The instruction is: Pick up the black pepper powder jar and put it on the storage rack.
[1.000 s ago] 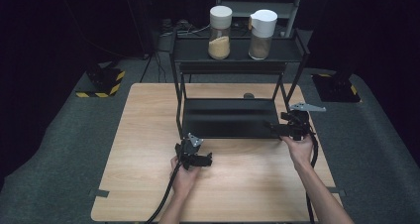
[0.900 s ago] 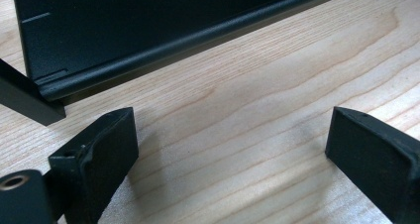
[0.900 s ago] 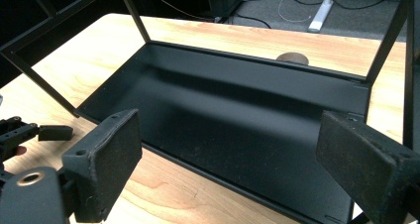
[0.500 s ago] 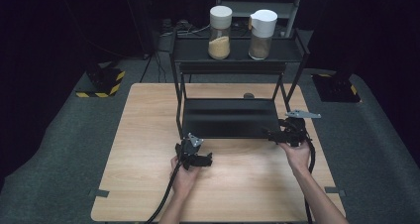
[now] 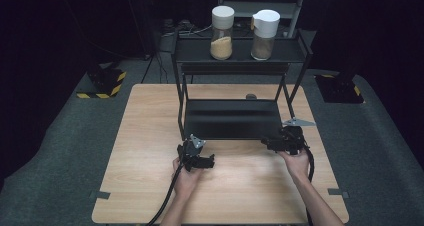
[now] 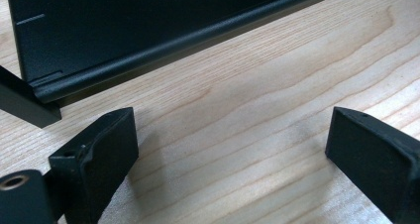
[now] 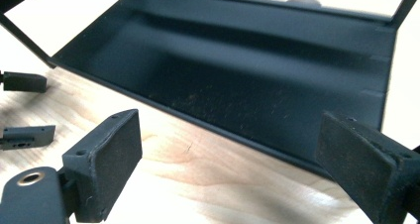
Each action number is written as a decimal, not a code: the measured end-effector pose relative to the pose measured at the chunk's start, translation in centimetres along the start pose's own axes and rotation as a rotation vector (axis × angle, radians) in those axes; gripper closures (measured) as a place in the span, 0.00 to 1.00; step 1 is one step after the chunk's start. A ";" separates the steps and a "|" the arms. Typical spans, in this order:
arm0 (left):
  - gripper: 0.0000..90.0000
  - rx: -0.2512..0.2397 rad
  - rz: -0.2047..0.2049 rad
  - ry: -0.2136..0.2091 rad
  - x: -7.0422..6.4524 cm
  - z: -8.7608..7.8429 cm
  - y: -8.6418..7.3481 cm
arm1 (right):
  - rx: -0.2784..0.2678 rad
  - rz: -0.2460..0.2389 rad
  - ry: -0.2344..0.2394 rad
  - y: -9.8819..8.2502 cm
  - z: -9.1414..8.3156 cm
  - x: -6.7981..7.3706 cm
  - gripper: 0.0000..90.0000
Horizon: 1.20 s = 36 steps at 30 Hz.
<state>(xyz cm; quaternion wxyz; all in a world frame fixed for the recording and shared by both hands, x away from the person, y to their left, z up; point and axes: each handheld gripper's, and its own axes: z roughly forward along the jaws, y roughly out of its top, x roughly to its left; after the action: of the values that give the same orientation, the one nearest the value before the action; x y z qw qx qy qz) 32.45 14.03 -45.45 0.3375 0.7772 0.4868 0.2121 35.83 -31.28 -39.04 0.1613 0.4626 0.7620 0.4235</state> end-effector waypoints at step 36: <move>0.07 0.000 0.000 -0.005 0.0 0.0 0.0 | 0.101 -0.115 -0.120 -5.7 3.5 4.3 0.10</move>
<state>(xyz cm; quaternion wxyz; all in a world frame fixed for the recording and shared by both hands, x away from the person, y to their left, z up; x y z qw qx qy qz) 32.46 14.05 -45.46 0.3388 0.7777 0.4859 0.2103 32.56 -27.09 -45.06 0.2069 0.4503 0.7966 0.3462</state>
